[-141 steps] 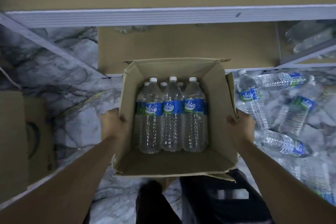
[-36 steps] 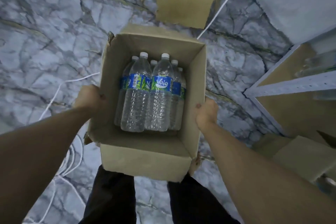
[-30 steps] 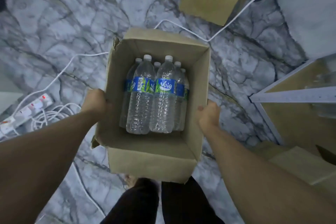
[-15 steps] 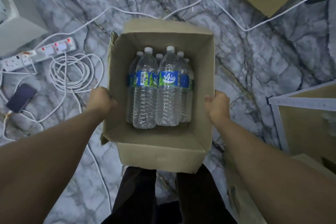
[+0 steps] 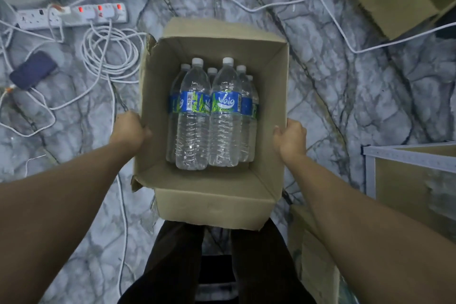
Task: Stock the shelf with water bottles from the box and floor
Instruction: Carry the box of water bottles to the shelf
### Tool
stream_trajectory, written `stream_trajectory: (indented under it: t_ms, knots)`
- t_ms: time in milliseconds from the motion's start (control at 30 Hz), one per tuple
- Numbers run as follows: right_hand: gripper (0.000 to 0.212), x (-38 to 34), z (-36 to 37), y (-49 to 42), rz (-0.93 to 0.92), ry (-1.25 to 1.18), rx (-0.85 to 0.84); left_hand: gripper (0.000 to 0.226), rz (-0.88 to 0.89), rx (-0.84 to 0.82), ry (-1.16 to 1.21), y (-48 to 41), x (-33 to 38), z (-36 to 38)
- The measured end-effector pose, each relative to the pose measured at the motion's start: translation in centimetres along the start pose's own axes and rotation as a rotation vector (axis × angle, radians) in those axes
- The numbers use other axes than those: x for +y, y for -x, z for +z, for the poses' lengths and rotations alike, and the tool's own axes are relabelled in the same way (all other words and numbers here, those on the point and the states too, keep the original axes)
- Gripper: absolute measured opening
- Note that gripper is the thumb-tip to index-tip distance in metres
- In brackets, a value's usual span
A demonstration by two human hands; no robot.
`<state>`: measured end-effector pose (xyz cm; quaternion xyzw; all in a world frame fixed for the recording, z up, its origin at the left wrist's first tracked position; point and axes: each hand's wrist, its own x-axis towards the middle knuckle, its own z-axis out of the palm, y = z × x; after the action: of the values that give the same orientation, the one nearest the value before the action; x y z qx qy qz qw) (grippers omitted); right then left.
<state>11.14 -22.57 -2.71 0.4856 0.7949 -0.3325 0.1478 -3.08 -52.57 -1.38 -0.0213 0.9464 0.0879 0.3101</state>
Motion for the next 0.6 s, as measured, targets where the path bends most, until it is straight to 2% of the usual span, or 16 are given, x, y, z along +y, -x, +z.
stream_trajectory:
  t_ms: [167,400,600]
  knots:
    - [0.032,0.5,0.9,1.8,-0.003,0.041,-0.003,0.022,-0.031,-0.011,0.015,0.8,-2.0,0.7]
    - [0.027,0.5,1.4,2.8,0.016,0.051,-0.002,0.026,-0.075,-0.025,0.023,1.4,-4.2,1.9]
    - [0.031,0.3,1.2,2.4,0.028,0.077,-0.071,0.032,-0.11,-0.039,-0.052,1.2,-4.2,1.9]
